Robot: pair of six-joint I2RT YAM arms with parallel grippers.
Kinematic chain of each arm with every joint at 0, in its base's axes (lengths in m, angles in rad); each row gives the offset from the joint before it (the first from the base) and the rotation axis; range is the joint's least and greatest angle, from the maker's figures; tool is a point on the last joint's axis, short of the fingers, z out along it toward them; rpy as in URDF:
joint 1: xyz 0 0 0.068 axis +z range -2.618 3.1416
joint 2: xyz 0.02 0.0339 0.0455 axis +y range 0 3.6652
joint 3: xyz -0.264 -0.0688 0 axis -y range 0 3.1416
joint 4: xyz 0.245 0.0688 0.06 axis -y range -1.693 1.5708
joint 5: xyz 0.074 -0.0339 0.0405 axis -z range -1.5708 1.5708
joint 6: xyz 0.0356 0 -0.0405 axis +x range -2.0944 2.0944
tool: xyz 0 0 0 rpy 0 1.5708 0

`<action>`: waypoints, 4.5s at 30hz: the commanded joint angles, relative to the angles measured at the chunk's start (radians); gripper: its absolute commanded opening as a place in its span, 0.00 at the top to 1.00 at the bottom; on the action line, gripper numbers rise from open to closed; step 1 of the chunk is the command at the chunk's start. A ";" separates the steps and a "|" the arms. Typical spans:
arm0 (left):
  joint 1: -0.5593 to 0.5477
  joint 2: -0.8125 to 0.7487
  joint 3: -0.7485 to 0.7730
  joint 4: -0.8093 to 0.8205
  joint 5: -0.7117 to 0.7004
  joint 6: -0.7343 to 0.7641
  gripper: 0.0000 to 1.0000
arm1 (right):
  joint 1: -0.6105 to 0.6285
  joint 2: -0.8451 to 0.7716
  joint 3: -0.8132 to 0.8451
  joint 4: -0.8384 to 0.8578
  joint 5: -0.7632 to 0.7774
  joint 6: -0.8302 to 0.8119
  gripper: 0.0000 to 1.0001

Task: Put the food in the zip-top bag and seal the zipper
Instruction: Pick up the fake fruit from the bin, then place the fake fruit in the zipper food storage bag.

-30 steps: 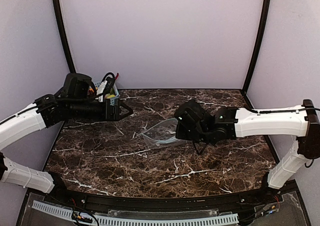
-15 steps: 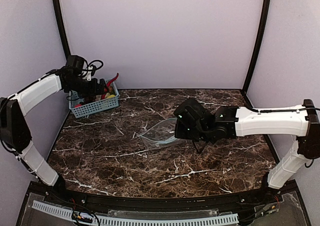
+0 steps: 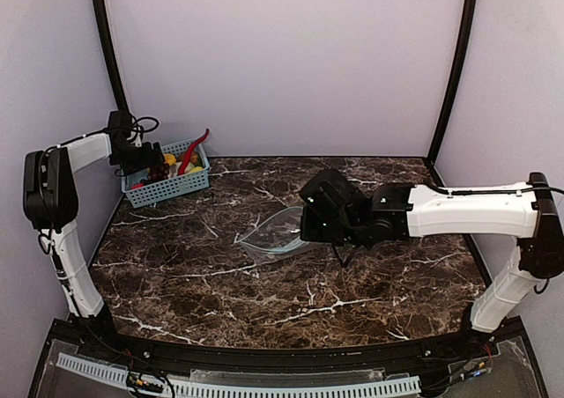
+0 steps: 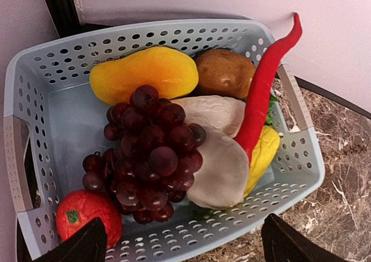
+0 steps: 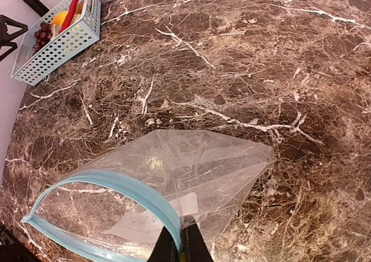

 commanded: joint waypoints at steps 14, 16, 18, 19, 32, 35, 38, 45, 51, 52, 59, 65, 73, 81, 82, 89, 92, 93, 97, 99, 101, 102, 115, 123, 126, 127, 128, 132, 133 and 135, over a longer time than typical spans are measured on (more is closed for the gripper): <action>0.019 0.278 0.226 0.015 -0.039 0.058 0.04 | 0.004 0.028 0.048 0.004 -0.011 -0.005 0.96; 0.019 0.311 0.252 0.002 -0.034 0.058 0.04 | 0.004 0.033 0.055 0.001 -0.010 -0.005 0.96; 0.019 0.338 0.269 -0.003 -0.027 0.056 0.05 | 0.004 0.039 0.061 -0.001 -0.012 -0.006 0.96; 0.019 0.345 0.276 -0.002 -0.024 0.057 0.12 | 0.003 0.042 0.063 -0.003 -0.012 -0.006 0.96; 0.018 0.338 0.285 -0.030 -0.015 0.042 0.81 | 0.000 0.050 0.073 -0.013 -0.022 -0.006 0.96; 0.019 0.268 0.257 -0.018 0.002 0.037 0.91 | 0.001 0.041 0.068 -0.013 -0.016 -0.007 0.96; 0.019 0.192 0.202 0.019 0.005 0.025 0.94 | 0.001 0.035 0.061 -0.013 -0.016 -0.005 0.96; 0.020 -0.054 -0.024 0.159 0.009 -0.015 0.97 | 0.001 0.007 0.035 -0.003 -0.014 -0.001 0.96; 0.019 -0.205 -0.187 0.220 0.050 -0.015 0.97 | 0.001 -0.013 0.023 -0.002 -0.002 -0.003 0.96; 0.019 -0.235 -0.214 0.224 0.058 -0.017 0.97 | 0.001 -0.013 0.023 -0.002 -0.002 -0.003 0.96; 0.005 -0.414 -0.318 0.255 0.148 -0.033 0.97 | 0.001 -0.023 0.026 0.001 0.001 -0.022 0.96; -0.126 -0.614 -0.406 0.208 0.263 0.015 0.97 | -0.004 -0.016 0.031 0.016 0.000 -0.047 0.95; -0.445 -0.888 -0.565 0.190 0.392 -0.020 0.97 | -0.036 0.000 0.044 0.052 -0.046 -0.101 0.95; -0.667 -0.925 -0.612 0.212 0.548 -0.136 0.98 | -0.044 0.002 0.057 0.072 -0.063 -0.135 0.95; -0.705 -0.913 -0.616 0.216 0.559 -0.144 0.98 | -0.046 0.003 0.057 0.079 -0.069 -0.138 0.95; -0.879 -0.823 -0.608 0.245 0.543 -0.145 0.99 | -0.046 0.009 0.053 0.115 -0.121 -0.160 0.95; -0.918 -0.766 -0.591 0.270 0.530 -0.138 0.99 | -0.045 0.007 0.050 0.127 -0.135 -0.173 0.95; -0.921 -0.754 -0.582 0.275 0.525 -0.138 0.99 | -0.045 0.005 0.051 0.130 -0.141 -0.179 0.95; -0.925 -0.691 -0.559 0.289 0.493 -0.126 0.99 | -0.046 -0.005 0.042 0.148 -0.175 -0.206 0.95; -0.925 -0.663 -0.534 0.262 0.485 -0.107 0.99 | -0.045 -0.012 0.031 0.167 -0.199 -0.224 0.95; -0.925 -0.638 -0.505 0.234 0.483 -0.088 0.99 | -0.045 -0.018 0.015 0.193 -0.228 -0.246 0.95; -0.925 -0.633 -0.496 0.226 0.483 -0.080 0.99 | -0.046 -0.020 0.008 0.202 -0.241 -0.254 0.95; -0.924 -0.549 -0.351 0.102 0.449 0.087 0.99 | -0.046 -0.033 -0.023 0.271 -0.369 -0.299 0.95; -0.921 -0.520 -0.312 -0.060 0.373 0.229 0.99 | -0.045 -0.044 -0.023 0.272 -0.422 -0.284 0.95; -0.918 -0.515 -0.308 -0.099 0.324 0.269 0.99 | -0.045 -0.045 -0.024 0.272 -0.435 -0.282 0.95; -0.918 -0.514 -0.309 -0.112 0.313 0.276 0.99 | -0.045 -0.045 -0.024 0.271 -0.437 -0.281 0.95; -0.918 -0.516 -0.310 -0.118 0.289 0.288 0.99 | -0.045 -0.045 -0.024 0.271 -0.441 -0.282 0.95; -0.918 -0.522 -0.321 -0.135 0.229 0.322 0.99 | -0.046 -0.041 -0.022 0.271 -0.452 -0.281 0.94; -0.918 -0.522 -0.323 -0.140 0.220 0.325 0.99 | -0.045 -0.039 -0.021 0.271 -0.455 -0.281 0.95; -0.918 -0.521 -0.329 -0.140 0.220 0.330 0.99 | -0.045 -0.036 -0.017 0.271 -0.458 -0.281 0.94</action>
